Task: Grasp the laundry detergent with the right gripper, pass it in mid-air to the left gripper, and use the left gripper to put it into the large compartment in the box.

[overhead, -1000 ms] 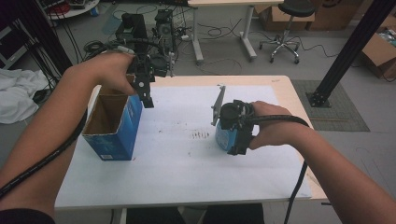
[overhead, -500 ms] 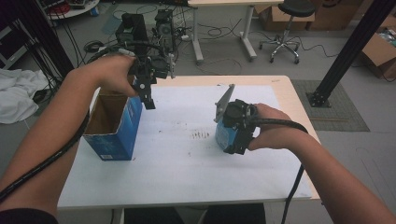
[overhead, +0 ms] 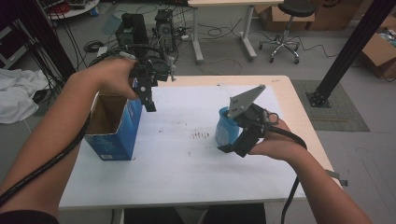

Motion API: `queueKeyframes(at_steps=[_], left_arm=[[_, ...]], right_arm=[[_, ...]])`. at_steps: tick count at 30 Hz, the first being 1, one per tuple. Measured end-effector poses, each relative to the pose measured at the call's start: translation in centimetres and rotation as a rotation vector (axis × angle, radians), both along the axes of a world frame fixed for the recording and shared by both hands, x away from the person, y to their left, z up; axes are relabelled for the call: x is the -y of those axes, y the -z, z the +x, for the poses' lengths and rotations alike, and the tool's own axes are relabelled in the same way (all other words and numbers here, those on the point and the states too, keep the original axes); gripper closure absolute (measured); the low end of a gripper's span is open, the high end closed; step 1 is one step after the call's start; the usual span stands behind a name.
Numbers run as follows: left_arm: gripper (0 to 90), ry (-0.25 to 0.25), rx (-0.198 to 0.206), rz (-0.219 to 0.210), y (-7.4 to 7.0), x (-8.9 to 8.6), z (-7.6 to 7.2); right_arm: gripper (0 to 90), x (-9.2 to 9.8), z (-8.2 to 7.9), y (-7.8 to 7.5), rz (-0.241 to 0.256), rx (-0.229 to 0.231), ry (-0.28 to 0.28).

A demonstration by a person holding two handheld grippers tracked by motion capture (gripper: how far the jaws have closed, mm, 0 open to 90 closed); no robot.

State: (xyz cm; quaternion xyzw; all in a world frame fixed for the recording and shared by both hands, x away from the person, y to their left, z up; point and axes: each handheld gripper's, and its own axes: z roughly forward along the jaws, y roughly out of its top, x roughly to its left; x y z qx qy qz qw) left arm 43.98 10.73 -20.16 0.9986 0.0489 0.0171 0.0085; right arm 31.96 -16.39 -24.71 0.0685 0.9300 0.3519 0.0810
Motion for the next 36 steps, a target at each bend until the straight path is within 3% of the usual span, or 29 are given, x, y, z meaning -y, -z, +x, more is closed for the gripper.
queueKeyframes(at_steps=[2, 6, 7, 11, 12, 14, 16, 19, 26, 36], left_arm=[[0.1, 0.001, 0.001, 0.005, 0.1, -0.1, 0.1], [0.1, 0.003, 0.002, -0.001, 0.1, -0.1, 0.3], [0.1, 0.008, 0.003, -0.004, 0.1, -0.1, 0.3], [0.1, 0.014, 0.005, -0.008, 0.2, 0.0, 0.4], [0.1, 0.020, 0.004, -0.010, 0.2, 0.1, 0.5], [0.1, 0.023, 0.004, -0.010, 0.1, 0.2, 0.5], [0.1, 0.029, 0.007, -0.012, 0.2, 0.4, 0.6], [0.1, 0.047, 0.012, -0.016, 0.2, 0.8, 0.5], [0.1, 0.064, 0.013, -0.014, 0.2, 0.8, 0.4], [0.1, 0.054, 0.018, -0.021, 0.1, -0.2, -0.3]], right_arm=[[0.0, 0.8, -0.4, 0.3, 0.052, 0.007, 0.025], [0.0, 2.4, -0.9, 1.2, 0.109, 0.022, 0.086], [0.0, 3.3, -1.2, 1.6, 0.136, 0.032, 0.124], [0.0, 4.6, -1.7, 2.4, 0.167, 0.028, 0.176], [0.0, 5.3, -2.1, 2.9, 0.171, 0.027, 0.210], [0.0, 5.6, -2.2, 3.2, 0.170, 0.025, 0.221], [0.0, 6.0, -2.3, 3.7, 0.144, 0.037, 0.257], [0.0, 6.8, -2.3, 4.9, 0.148, 0.027, 0.312], [0.0, 7.4, -1.9, 6.5, 0.149, 0.030, 0.380], [0.0, 8.1, -0.8, 9.4, 0.225, 0.031, 0.487]])
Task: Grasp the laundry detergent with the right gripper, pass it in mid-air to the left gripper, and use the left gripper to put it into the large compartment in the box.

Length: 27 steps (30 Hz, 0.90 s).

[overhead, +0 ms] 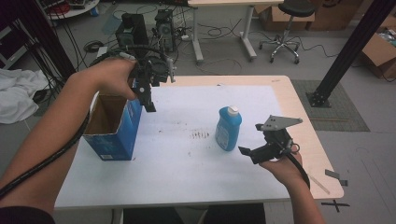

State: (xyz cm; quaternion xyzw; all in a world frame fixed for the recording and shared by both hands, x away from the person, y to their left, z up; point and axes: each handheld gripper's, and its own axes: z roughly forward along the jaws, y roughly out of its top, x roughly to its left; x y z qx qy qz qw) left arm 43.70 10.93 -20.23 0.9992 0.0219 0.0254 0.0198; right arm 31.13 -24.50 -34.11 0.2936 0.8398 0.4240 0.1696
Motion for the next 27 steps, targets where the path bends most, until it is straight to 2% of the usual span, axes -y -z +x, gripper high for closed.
queueKeyframes(at_steps=[6, 9, 15, 27], left_arm=[[0.1, -0.006, 0.005, 0.003, -0.3, -0.4, -0.6], [0.1, -0.003, 0.011, 0.006, -0.6, -0.4, -0.9], [0.1, 0.006, 0.019, 0.008, -1.0, -0.3, -1.6], [0.1, 0.010, 0.019, 0.017, -1.0, -0.1, -2.2]], right_arm=[[0.0, -0.5, 0.5, 1.6, 0.025, -0.004, 0.041], [0.0, -0.8, 0.8, 2.6, 0.041, 0.005, 0.088], [0.0, -1.1, 1.4, 3.8, 0.076, 0.008, 0.146], [0.0, -3.3, 2.7, 4.8, 0.076, 0.019, 0.149]])
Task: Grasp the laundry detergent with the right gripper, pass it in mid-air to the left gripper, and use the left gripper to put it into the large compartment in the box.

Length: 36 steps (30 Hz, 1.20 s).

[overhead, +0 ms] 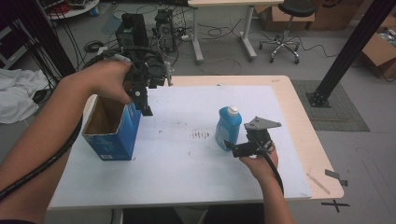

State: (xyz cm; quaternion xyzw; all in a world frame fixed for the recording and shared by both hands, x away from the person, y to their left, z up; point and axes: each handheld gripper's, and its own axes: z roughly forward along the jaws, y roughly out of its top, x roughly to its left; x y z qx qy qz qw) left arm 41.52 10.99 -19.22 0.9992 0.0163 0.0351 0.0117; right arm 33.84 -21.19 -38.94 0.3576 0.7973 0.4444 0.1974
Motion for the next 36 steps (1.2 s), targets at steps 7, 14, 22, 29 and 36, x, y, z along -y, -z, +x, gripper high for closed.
queueKeyframes(at_steps=[7, 14, 22, 29, 36], left_arm=[[0.1, 0.001, 0.003, 0.006, -0.1, 0.0, -0.4], [0.1, 0.002, 0.004, 0.015, -0.1, 0.0, -0.7], [0.1, -0.005, 0.003, 0.017, 0.0, -0.1, -0.6], [0.1, -0.004, 0.006, 0.017, 0.1, -0.1, -0.7], [0.1, -0.010, 0.005, 0.024, 0.2, -0.1, -0.7]], right_arm=[[0.0, -1.1, 1.0, 1.0, 0.016, 0.008, 0.020], [0.0, -1.9, 1.4, 1.8, 0.025, 0.030, 0.042], [0.0, -2.4, 1.7, 2.2, 0.025, 0.056, 0.056], [1.4, -2.7, 1.8, 2.4, 0.035, 0.079, 0.076], [3.8, -2.6, 2.0, 2.8, 0.065, 0.077, 0.082]])
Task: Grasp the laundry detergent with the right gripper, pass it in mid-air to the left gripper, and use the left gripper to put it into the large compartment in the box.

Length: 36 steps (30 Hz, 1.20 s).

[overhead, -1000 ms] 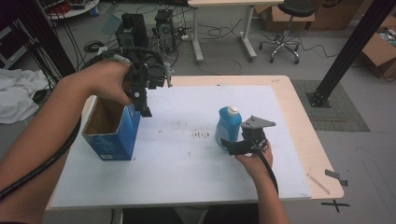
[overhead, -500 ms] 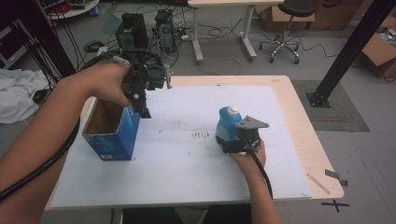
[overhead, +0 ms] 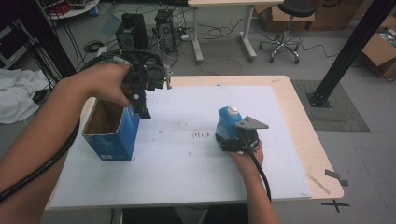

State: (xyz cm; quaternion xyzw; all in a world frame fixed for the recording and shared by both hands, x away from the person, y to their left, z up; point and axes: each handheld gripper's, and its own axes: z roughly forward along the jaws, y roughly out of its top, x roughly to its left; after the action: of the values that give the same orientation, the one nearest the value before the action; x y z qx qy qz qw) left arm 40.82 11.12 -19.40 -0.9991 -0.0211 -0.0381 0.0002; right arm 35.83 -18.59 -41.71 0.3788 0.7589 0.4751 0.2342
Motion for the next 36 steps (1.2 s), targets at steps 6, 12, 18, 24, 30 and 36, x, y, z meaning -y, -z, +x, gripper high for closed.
queueKeyframes(at_steps=[6, 12, 18, 24, 30, 36], left_arm=[[0.1, 0.000, 0.001, 0.004, 0.01, 0.06, -0.04], [0.1, 0.001, 0.003, 0.003, 0.12, 0.13, -0.06], [0.1, 0.006, 0.002, 0.011, 0.32, 0.21, -0.10], [0.1, 0.003, 0.005, 0.015, 0.28, 0.21, -0.06], [0.1, 0.004, 0.006, 0.013, 0.33, 0.27, -0.03], [0.1, 0.005, 0.006, 0.016, 0.46, 0.41, -0.03]], right_arm=[[7.1, -0.11, 0.08, 0.22, 0.003, 0.003, 0.000], [9.9, -0.03, 0.14, 0.41, 0.011, 0.002, 0.003], [13.9, -0.06, 0.15, 0.57, 0.007, 0.010, 0.005], [17.0, -0.09, 0.13, 0.54, 0.016, 0.018, 0.010], [20.6, -0.01, 0.08, 0.55, 0.020, 0.022, 0.011], [24.9, 0.03, 0.13, 0.60, 0.020, 0.028, 0.011]])
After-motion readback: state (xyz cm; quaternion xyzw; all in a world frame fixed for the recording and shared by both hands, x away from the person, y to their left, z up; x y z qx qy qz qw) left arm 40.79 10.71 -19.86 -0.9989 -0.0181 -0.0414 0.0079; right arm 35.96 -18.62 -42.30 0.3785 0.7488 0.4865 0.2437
